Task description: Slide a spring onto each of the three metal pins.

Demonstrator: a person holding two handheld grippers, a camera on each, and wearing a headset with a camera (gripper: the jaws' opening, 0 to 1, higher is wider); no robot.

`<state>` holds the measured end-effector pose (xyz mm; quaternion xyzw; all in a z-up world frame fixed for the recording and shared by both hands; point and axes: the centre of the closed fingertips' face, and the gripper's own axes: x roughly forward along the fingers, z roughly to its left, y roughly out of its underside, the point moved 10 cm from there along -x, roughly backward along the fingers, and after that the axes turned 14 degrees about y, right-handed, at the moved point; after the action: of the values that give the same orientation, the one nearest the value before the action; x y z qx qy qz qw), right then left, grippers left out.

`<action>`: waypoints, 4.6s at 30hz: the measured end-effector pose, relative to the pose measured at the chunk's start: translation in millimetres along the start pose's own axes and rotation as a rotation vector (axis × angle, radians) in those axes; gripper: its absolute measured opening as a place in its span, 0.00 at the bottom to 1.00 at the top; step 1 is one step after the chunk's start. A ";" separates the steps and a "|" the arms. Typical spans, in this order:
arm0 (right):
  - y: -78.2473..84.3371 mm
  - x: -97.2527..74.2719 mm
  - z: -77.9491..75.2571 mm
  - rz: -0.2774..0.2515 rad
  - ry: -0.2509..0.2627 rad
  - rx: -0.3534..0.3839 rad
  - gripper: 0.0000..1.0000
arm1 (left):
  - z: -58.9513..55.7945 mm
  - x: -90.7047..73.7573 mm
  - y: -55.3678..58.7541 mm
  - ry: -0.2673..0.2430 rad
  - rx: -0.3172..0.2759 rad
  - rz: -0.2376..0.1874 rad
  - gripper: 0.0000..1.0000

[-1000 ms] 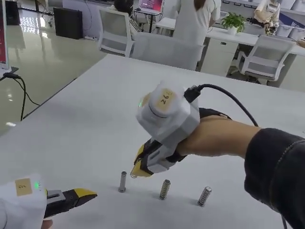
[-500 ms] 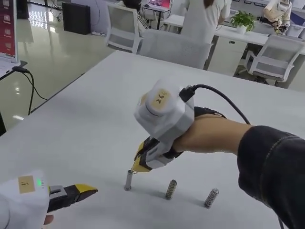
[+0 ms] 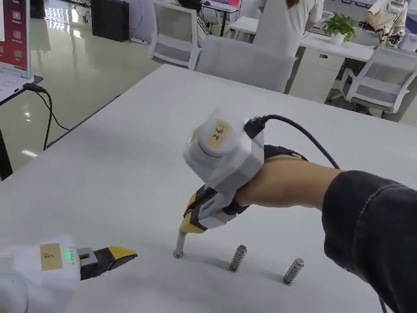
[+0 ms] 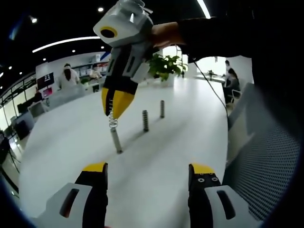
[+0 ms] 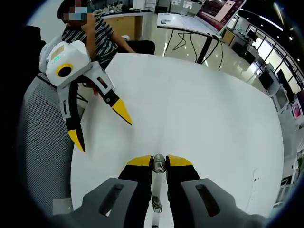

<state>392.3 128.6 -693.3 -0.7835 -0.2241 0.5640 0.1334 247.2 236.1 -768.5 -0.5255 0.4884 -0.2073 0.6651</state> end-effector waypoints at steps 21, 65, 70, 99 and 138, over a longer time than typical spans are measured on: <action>3.2 7.4 -1.9 0.036 -0.018 0.005 0.08 | 1.4 1.5 -3.8 0.027 0.043 -0.026 0.69; 17.5 51.0 16.7 0.136 -0.104 -0.033 0.08 | 0.6 4.3 0.9 0.030 -0.004 -0.056 0.65; 22.0 50.1 21.1 0.144 -0.105 -0.031 0.08 | 0.5 4.4 1.0 0.032 -0.004 -0.057 0.65; 38.1 45.9 19.0 0.204 -0.018 0.055 0.10 | -3.6 5.5 -4.4 0.040 0.010 -0.047 0.64; 59.3 -11.8 3.7 0.075 0.111 0.213 0.22 | 0.8 5.7 -18.3 0.037 0.018 -0.059 0.66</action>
<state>397.6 71.3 -712.2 -0.8027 -0.1259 0.5451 0.2066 254.7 225.4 -754.5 -0.5298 0.4831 -0.2407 0.6543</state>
